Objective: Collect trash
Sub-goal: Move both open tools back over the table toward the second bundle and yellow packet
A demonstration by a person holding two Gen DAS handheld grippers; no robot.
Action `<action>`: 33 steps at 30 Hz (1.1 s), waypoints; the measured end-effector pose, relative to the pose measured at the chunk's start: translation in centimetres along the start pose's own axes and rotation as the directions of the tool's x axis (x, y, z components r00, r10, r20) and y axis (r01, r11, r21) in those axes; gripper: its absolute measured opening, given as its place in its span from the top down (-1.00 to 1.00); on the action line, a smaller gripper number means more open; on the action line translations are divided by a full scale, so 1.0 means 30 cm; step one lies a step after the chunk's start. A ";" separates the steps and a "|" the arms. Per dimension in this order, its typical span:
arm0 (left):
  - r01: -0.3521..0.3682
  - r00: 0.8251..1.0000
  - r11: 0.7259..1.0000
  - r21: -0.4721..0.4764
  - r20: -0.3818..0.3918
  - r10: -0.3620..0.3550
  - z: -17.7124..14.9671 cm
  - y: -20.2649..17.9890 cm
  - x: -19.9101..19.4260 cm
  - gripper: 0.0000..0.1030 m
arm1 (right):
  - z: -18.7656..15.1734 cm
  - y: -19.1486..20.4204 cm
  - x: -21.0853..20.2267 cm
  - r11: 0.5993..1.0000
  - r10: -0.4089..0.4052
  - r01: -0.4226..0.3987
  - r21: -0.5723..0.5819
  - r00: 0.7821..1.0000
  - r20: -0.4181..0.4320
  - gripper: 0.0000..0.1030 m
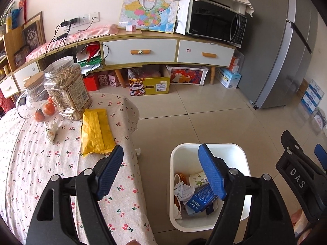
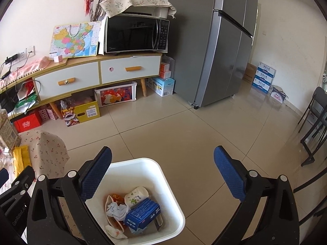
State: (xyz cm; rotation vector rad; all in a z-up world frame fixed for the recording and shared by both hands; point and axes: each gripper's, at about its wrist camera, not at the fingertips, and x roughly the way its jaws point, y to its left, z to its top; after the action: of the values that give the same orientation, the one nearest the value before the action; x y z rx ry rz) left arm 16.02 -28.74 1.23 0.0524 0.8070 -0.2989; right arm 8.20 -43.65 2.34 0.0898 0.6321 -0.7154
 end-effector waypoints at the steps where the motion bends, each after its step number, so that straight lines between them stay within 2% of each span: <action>1: -0.005 1.000 1.000 -0.007 -0.001 0.005 0.003 0.017 0.002 -0.50 | -0.003 0.020 -0.005 1.000 0.003 -0.003 -0.015 1.000 0.002 -0.86; 20: -0.130 0.991 0.984 -0.119 -0.049 0.125 0.009 0.342 0.064 -0.51 | -0.014 0.371 -0.047 0.981 0.117 -0.117 -0.157 0.993 -0.009 -0.86; 28: -0.195 0.980 0.967 -0.163 -0.070 0.186 0.013 0.503 0.097 -0.51 | -0.039 0.535 -0.067 0.962 0.174 -0.177 -0.208 0.984 -0.031 -0.86; 33: -0.250 0.967 0.952 -0.179 -0.096 0.236 0.022 0.611 0.150 -0.51 | -0.051 0.617 -0.072 0.950 0.199 -0.203 -0.236 0.979 -0.040 -0.86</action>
State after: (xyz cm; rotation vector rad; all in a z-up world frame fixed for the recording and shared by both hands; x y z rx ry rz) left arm 24.61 -12.40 -2.79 -0.0169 0.8892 0.0144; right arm 17.95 -27.89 -0.12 -0.0630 0.7085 -0.4379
